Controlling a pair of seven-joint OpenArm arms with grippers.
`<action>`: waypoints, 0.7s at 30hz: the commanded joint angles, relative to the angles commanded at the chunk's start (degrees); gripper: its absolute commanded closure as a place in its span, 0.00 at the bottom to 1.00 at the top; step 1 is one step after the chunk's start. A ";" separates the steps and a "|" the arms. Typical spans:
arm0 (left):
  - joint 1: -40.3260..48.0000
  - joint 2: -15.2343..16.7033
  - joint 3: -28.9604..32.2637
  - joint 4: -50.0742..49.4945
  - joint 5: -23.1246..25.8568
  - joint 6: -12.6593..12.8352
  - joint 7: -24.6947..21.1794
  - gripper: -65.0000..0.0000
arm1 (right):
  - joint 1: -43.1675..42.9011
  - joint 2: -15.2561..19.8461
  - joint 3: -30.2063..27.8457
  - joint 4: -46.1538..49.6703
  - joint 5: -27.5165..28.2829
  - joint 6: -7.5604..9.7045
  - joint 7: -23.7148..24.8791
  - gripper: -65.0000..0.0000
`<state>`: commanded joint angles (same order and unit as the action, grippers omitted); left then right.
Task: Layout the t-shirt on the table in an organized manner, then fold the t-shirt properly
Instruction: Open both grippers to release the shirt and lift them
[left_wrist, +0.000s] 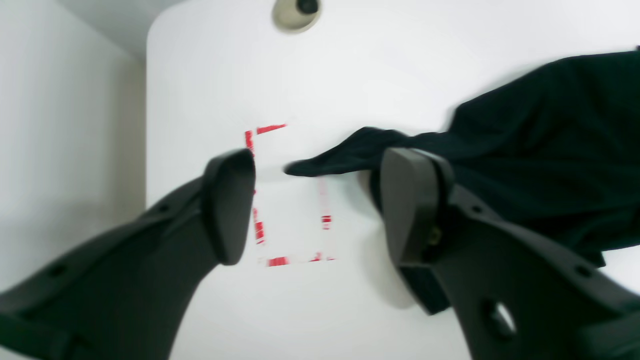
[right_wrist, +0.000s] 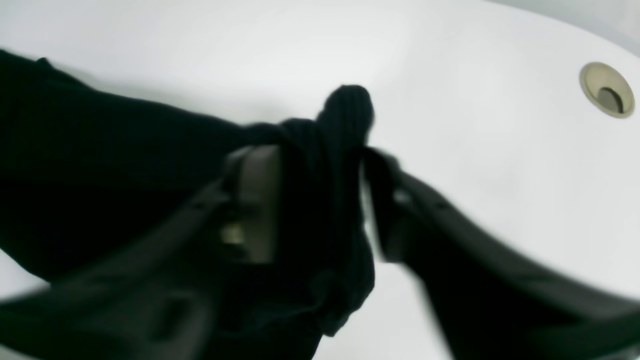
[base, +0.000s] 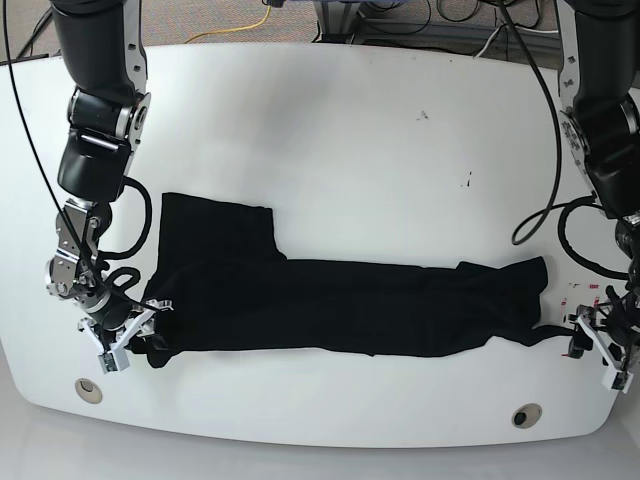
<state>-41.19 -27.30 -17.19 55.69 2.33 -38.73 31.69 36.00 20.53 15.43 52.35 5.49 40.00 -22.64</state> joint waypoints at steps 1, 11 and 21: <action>0.09 -0.18 0.00 0.00 -0.09 0.00 0.53 0.31 | -0.79 0.44 0.00 0.70 0.00 0.00 0.00 0.16; 9.85 0.26 -0.70 10.81 -0.26 -1.27 9.23 0.25 | -8.97 -0.53 0.00 15.30 0.26 0.00 -7.47 0.00; 25.58 4.40 -5.98 22.95 -7.03 -1.27 13.54 0.25 | -18.64 -2.99 0.35 29.98 0.18 0.00 -16.00 0.00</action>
<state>-15.60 -22.90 -23.16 78.64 -4.70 -40.00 45.23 17.36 17.54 15.78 82.33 5.67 40.00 -38.64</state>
